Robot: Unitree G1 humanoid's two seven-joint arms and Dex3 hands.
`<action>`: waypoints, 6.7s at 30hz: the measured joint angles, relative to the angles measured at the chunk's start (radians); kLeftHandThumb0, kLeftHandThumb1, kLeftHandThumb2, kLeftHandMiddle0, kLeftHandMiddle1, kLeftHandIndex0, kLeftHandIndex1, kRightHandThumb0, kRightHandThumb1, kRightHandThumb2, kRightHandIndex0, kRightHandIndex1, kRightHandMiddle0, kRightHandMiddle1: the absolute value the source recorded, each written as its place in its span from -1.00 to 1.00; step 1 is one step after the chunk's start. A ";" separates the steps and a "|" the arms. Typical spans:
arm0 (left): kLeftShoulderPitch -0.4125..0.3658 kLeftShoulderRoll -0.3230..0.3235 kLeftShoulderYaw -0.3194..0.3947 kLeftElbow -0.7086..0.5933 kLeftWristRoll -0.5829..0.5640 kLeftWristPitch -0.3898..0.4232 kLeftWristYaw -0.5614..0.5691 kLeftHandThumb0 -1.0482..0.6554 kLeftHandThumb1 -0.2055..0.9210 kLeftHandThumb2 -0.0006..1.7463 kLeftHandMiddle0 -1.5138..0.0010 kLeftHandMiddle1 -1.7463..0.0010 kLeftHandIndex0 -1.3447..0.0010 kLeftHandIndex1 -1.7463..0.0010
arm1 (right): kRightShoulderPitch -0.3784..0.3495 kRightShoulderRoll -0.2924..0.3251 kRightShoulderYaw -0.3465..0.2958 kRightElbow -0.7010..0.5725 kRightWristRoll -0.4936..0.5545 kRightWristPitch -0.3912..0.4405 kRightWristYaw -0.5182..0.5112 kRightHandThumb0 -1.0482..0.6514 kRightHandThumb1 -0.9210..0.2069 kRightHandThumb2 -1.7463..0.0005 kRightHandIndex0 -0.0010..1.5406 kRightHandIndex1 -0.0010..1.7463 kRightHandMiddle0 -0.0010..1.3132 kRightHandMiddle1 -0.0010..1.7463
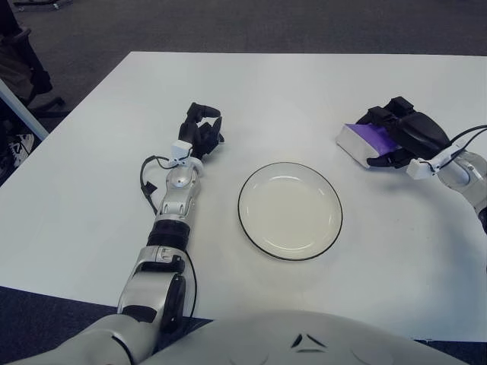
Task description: Put the tissue paper into the plate.
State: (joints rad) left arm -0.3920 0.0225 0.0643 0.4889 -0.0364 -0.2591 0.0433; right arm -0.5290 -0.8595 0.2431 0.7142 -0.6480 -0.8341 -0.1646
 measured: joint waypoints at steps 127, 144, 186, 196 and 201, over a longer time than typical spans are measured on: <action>-0.039 -0.012 -0.001 0.066 0.014 -0.021 0.020 -0.19 0.87 -0.40 0.06 -1.00 0.49 -0.89 | 0.033 0.236 -0.017 -0.671 0.631 0.022 0.872 -0.03 -1.00 0.69 -0.80 -1.00 -0.74 -0.95; -0.046 -0.012 0.001 0.082 0.004 -0.034 0.003 -0.19 0.93 -0.48 0.01 -1.00 0.47 -0.85 | 0.031 0.189 -0.072 -0.721 0.678 0.094 0.905 0.10 -1.00 0.69 -0.88 -1.00 -0.75 -0.97; -0.048 -0.014 0.015 0.086 0.000 -0.034 0.001 -0.19 0.92 -0.46 -0.03 -0.97 0.48 -0.87 | 0.218 0.287 -0.407 -0.839 0.246 0.557 0.365 -0.35 -1.00 0.64 -0.34 -0.96 -0.49 -0.93; -0.049 -0.015 0.015 0.084 0.000 -0.034 0.001 -0.19 0.91 -0.45 -0.03 -0.96 0.48 -0.87 | 0.279 0.542 -0.445 -0.903 0.366 0.715 0.184 0.08 -1.00 0.71 -0.25 0.42 -0.29 0.26; -0.049 -0.020 0.013 0.078 0.000 -0.034 0.001 -0.19 0.91 -0.45 -0.03 -0.96 0.48 -0.87 | 0.277 0.580 -0.492 -0.814 0.516 0.689 0.170 0.20 -1.00 0.74 -0.31 0.66 -0.29 0.36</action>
State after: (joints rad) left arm -0.4407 0.0022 0.0778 0.5666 -0.0360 -0.2933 0.0440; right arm -0.2518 -0.2796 -0.2492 -0.1001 -0.1322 -0.1447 0.0054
